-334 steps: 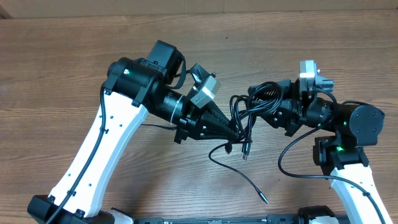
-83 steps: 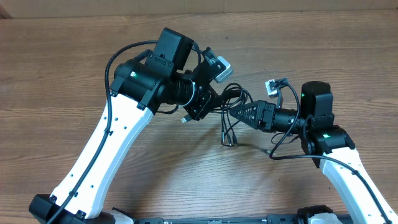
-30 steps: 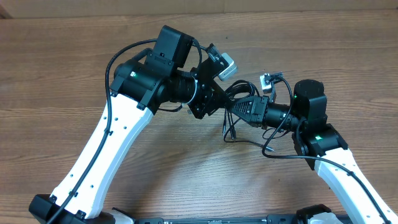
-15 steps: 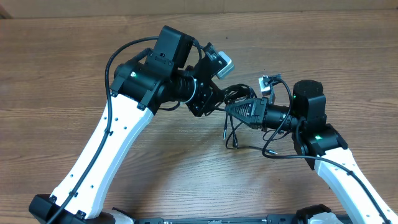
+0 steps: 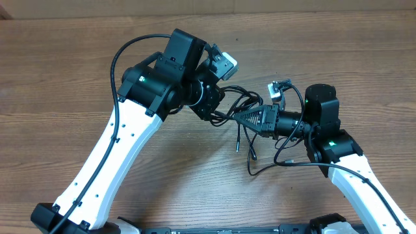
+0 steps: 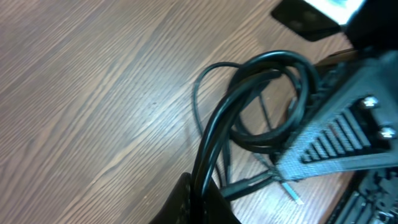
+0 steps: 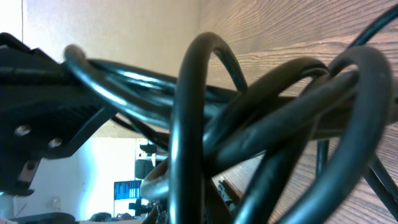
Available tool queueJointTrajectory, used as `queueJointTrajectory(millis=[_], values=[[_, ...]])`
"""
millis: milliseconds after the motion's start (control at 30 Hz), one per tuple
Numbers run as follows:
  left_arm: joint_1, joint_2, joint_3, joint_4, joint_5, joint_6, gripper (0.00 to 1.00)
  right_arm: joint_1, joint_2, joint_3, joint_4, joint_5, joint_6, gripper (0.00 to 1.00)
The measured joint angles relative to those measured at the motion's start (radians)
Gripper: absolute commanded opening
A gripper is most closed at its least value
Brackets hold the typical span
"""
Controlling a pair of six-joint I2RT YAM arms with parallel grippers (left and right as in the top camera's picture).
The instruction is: Untangle cables
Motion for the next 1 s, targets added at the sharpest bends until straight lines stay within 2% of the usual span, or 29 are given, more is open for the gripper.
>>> queueJointTrajectory(millis=[633,1000], values=[[0.000,0.000,0.000,-0.067,-0.202,0.000,0.04,0.000,0.001,0.000,0.086,-0.121,-0.009,0.04],[-0.001,0.000,0.000,-0.024,-0.339,0.000,0.04,0.000,0.001,0.000,0.090,-0.163,-0.039,0.04]])
